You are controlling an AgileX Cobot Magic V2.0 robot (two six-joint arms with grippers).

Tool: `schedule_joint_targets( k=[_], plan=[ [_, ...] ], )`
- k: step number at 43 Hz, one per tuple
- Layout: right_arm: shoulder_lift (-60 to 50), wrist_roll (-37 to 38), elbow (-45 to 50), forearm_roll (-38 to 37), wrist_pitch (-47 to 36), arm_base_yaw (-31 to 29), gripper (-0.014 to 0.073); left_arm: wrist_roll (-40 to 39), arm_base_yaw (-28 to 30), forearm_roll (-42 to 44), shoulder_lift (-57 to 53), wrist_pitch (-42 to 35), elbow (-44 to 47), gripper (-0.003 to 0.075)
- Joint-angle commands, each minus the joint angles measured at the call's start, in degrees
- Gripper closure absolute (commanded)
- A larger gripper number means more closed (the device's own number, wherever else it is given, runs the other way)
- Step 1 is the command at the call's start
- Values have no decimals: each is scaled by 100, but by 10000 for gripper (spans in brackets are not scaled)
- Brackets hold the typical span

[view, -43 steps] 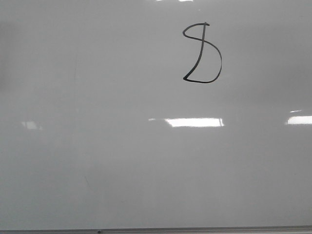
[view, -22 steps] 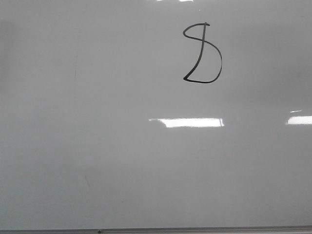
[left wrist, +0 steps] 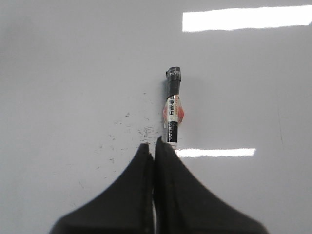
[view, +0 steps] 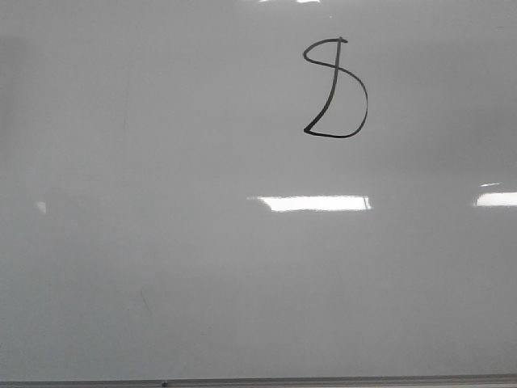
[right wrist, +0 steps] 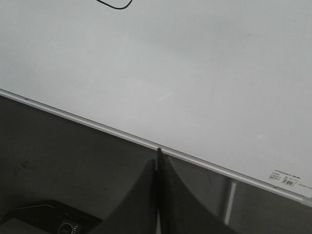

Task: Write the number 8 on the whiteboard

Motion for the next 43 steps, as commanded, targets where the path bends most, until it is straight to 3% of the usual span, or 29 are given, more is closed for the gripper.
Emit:
schedule_joint_targets(
  k=[1, 43],
  plan=[
    [20, -29, -129, -11, -319, -25, 662, 0, 4, -33, -83, -524, 80, 741],
    [20, -29, -129, -11, -319, -25, 662, 0, -9, -24, -83, -524, 80, 741]
  ],
)
